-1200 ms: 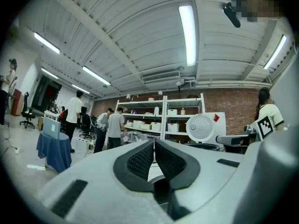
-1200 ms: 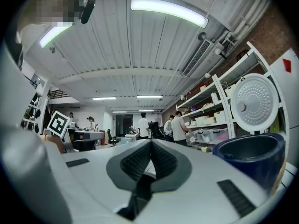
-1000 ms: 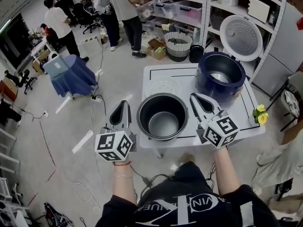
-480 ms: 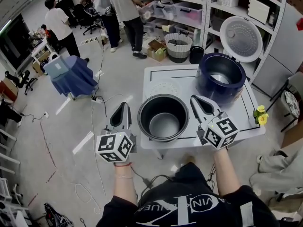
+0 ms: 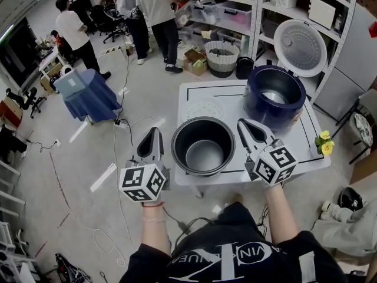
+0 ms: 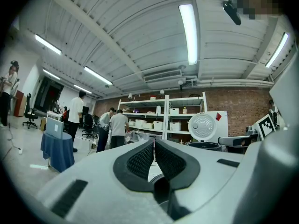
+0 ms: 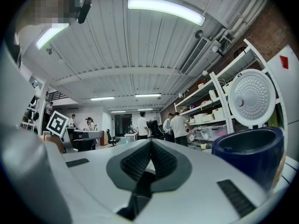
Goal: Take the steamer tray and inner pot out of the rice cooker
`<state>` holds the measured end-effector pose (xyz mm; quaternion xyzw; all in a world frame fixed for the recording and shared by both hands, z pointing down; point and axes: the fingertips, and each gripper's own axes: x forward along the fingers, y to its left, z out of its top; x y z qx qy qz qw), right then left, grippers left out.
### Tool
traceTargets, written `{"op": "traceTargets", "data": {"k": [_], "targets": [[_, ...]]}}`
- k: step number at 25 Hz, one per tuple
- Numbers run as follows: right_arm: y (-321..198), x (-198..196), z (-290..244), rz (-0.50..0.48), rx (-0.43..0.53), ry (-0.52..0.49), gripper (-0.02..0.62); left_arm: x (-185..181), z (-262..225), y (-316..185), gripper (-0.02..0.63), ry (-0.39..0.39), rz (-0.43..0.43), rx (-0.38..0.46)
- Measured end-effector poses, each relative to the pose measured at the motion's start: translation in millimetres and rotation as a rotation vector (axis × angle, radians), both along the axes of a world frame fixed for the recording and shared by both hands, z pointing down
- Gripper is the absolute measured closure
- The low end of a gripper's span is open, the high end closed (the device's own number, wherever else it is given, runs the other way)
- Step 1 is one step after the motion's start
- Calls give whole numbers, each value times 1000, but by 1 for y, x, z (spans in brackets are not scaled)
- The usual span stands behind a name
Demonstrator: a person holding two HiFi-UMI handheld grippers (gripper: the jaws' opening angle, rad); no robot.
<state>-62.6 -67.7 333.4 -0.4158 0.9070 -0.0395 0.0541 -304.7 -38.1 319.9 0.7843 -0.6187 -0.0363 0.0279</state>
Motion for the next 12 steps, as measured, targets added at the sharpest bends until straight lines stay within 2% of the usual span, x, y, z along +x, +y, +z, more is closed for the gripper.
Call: {"op": "traceTargets", "data": {"k": [12], "targets": [[-3,1,1,2,-5,-10,598,-2,0,-2,590,-3,-8,-3]]}}
